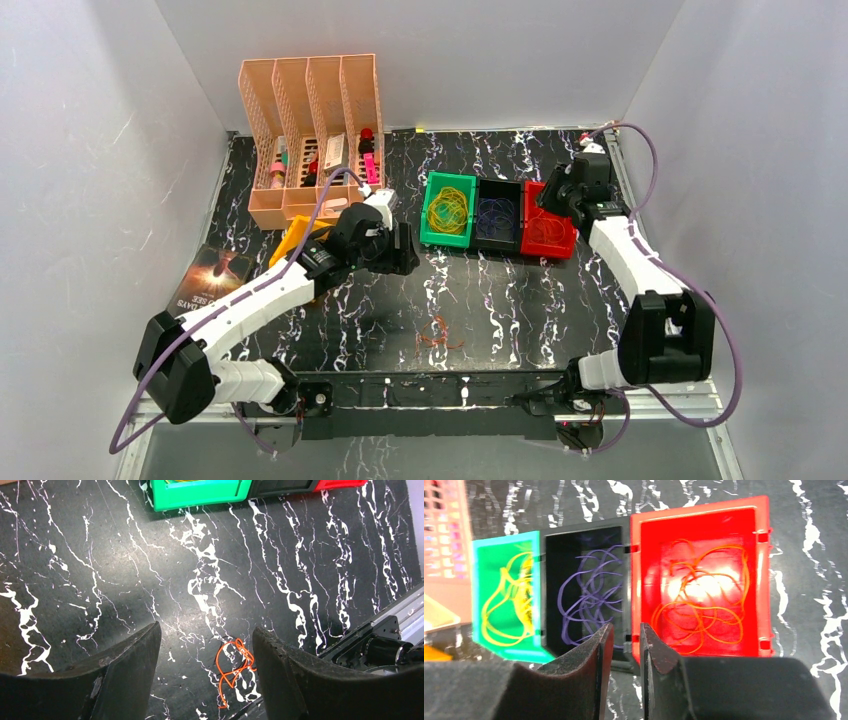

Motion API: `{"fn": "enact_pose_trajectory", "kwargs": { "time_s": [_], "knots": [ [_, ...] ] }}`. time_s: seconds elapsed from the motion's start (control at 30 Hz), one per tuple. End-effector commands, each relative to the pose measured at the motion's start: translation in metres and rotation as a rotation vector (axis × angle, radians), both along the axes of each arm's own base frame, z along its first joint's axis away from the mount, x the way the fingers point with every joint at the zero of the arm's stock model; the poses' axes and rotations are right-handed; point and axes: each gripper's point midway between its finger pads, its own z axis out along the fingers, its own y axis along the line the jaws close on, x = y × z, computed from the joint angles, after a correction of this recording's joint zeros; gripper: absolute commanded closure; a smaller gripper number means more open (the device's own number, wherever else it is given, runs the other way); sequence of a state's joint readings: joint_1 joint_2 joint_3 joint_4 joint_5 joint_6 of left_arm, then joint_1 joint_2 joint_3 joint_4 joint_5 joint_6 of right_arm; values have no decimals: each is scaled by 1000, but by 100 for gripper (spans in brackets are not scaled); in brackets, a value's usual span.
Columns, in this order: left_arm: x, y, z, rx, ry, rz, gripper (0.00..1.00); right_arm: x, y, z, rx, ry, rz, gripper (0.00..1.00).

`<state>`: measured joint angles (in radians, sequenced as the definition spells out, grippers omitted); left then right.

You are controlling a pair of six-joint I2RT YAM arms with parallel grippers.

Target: Untangle the cables

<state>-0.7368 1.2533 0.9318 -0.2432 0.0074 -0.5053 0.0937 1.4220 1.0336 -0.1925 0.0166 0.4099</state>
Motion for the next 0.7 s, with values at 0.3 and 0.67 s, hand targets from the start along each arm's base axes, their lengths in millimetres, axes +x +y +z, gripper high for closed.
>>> {"fn": "enact_pose_trajectory", "kwargs": {
  "time_s": [0.3, 0.67],
  "knots": [
    [6, 12, 35, -87, -139, 68, 33, -67, 65, 28, 263, -9, 271, 65],
    [9, 16, 30, -93, -143, 115, 33, -145, 116, -7, 107, 4, 315, 60]
  ]
}}
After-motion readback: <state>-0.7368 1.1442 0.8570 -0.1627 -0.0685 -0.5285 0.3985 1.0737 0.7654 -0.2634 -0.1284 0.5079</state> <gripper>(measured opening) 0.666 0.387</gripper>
